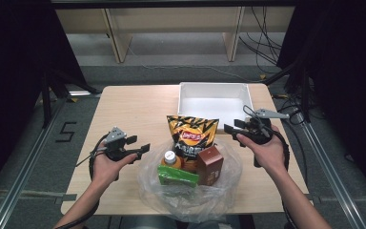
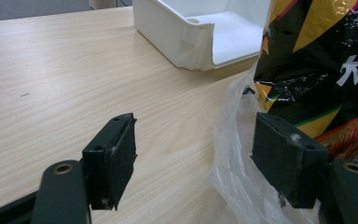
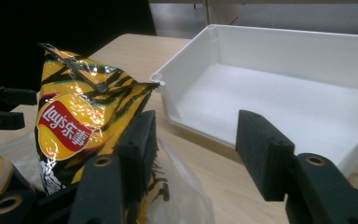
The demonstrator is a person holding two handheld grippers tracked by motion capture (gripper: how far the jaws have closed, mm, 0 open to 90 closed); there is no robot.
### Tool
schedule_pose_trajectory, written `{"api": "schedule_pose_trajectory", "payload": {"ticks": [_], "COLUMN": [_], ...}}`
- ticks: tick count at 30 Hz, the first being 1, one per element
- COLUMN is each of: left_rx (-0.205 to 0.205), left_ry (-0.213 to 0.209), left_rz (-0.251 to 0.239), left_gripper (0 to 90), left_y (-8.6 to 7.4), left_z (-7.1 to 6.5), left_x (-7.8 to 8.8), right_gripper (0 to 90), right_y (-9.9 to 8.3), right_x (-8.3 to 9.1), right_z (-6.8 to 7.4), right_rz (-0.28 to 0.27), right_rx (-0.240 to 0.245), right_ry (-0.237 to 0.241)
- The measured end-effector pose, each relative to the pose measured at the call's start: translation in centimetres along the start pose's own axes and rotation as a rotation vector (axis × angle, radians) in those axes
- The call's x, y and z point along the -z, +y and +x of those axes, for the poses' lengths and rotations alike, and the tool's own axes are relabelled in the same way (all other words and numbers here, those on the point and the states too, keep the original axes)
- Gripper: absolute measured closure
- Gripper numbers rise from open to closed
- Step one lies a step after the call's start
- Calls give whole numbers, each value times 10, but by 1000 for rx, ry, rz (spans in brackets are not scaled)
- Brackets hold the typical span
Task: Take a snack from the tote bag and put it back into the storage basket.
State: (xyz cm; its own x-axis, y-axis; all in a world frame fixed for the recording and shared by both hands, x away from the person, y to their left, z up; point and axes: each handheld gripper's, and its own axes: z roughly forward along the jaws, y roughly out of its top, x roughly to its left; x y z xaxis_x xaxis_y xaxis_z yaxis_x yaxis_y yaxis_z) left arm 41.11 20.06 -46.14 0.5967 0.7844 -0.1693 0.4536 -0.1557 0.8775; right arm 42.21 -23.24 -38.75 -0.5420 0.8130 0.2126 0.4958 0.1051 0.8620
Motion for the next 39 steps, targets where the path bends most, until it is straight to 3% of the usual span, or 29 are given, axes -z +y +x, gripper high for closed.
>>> {"api": "schedule_pose_trajectory", "payload": {"ticks": [2, 3, 4, 5, 11, 12, 13, 15, 16, 17, 20, 21, 22, 23, 27, 28, 29, 32, 37, 39], "left_rx": [21, 10, 12, 13, 29, 14, 17, 27, 26, 17, 14, 20, 13, 15, 17, 15, 16, 16, 7, 4], "left_ry": [4, 5, 5, 7, 13, 7, 3, 8, 3, 4, 4, 4, -1, 0, 2, 3, 3, 2, 3, 5], "left_rz": [-6, -4, -4, -4, -10, -8, -5, -1, -2, 0, 5, 3, 4, 3, 4, 5, 6, 7, 11, 12], "left_gripper": [298, 297, 297, 297, 300, 300, 299, 300, 300, 301, 302, 302, 302, 302, 303, 303, 303, 304, 304, 304], "left_y": [0, 1, 0, 0, 1, 1, 0, 0, 0, 0, 1, 0, 0, 0, 0, 0, 0, 0, 0, 0], "left_z": [0, 0, 0, 0, 1, 1, 2, 1, 1, 1, 1, 0, 0, 0, -1, -1, -1, -1, -1, -1], "left_x": [0, 0, 1, 1, 1, 1, 1, 0, 0, 0, -1, -2, -2, -3, -2, -2, -2, -3, -3, -3], "right_gripper": [456, 454, 450, 450, 450, 448, 447, 447, 447, 447, 446, 446, 446, 446, 442, 442, 438, 438, 462, 488], "right_y": [3, 4, 6, 7, 9, 10, 11, 11, 11, 10, 8, 7, 6, 6, 3, 2, 1, -1, -2, -3], "right_x": [-2, -5, -6, -9, -21, -21, -23, -25, -26, -29, -36, -37, -38, -40, -46, -47, -48, -51, -54, -54], "right_z": [2, 0, 4, 2, 11, 13, 12, 15, 15, 17, 19, 19, 22, 20, 24, 22, 25, 24, 22, 22], "right_rz": [6, -7, 14, 8, 8, 25, 18, 18, 28, 34, 52, 58, 69, 76, 103, 103, 109, 124, 133, 139], "right_rx": [-34, -17, -46, -24, -30, -41, -3, -22, -2, -28, -8, 3, -35, -12, -35, -12, -38, -44, -8, -35], "right_ry": [13, 23, 21, 38, 77, 84, 78, 92, 87, 103, 121, 112, 122, 127, 140, 140, 143, 157, 164, 153]}}
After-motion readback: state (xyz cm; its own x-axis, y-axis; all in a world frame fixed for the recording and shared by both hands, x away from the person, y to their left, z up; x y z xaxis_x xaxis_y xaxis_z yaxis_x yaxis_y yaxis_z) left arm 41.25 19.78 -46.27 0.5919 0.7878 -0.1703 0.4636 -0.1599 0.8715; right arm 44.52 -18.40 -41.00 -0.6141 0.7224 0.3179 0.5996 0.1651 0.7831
